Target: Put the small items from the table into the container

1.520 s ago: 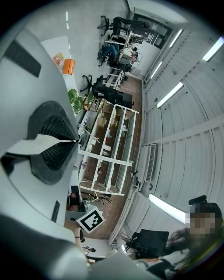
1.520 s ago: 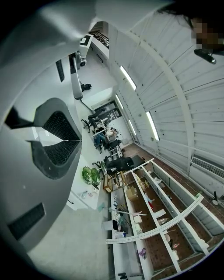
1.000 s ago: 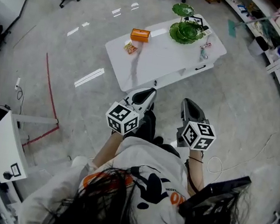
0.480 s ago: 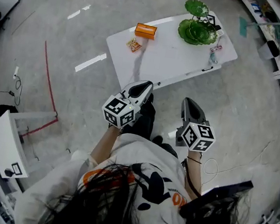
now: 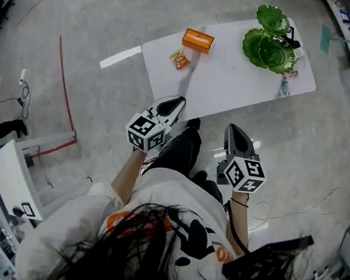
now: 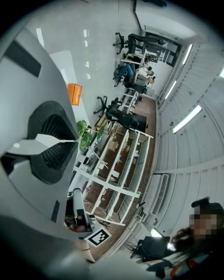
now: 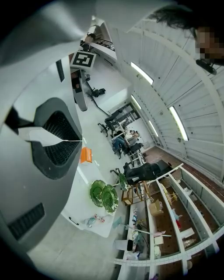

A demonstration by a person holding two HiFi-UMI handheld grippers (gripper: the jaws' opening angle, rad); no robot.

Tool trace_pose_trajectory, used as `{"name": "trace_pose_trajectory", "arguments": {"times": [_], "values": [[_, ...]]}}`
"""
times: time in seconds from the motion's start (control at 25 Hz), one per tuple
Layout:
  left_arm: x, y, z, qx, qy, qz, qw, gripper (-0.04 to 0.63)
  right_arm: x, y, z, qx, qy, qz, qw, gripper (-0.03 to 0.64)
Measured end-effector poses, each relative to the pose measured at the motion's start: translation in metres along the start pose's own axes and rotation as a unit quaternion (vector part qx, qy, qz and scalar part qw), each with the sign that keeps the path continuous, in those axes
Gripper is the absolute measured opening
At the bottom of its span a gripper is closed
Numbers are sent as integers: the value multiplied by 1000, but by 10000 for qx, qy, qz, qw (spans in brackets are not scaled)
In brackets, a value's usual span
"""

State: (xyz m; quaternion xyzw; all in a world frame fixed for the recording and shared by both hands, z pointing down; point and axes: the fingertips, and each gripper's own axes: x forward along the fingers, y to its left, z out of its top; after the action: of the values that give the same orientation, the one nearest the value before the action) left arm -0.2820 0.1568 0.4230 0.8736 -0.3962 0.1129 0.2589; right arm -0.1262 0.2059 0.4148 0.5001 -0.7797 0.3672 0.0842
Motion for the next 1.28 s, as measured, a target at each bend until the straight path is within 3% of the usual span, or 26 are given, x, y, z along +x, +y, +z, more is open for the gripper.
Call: {"name": "trace_pose_trajectory", "arguments": {"times": [0.4, 0.6, 0.76, 1.04, 1.28], "values": [[42, 105, -6, -186, 402, 295, 9986, 19, 108, 2, 31, -184, 356, 31, 9992, 15], [68, 139, -23, 61, 827, 278, 9962, 65, 142, 7, 36, -144, 521, 229, 9983, 15], [86, 158, -44, 311, 1285, 292, 9908, 89, 161, 1, 33, -214, 700, 314, 9968, 15], [113, 188, -92, 361, 1917, 461, 9797, 138, 191, -20, 5, -159, 1162, 431, 9922, 15], [147, 220, -122, 644, 2256, 685, 9697, 164, 219, -48, -19, -386, 1516, 558, 9861, 15]]}}
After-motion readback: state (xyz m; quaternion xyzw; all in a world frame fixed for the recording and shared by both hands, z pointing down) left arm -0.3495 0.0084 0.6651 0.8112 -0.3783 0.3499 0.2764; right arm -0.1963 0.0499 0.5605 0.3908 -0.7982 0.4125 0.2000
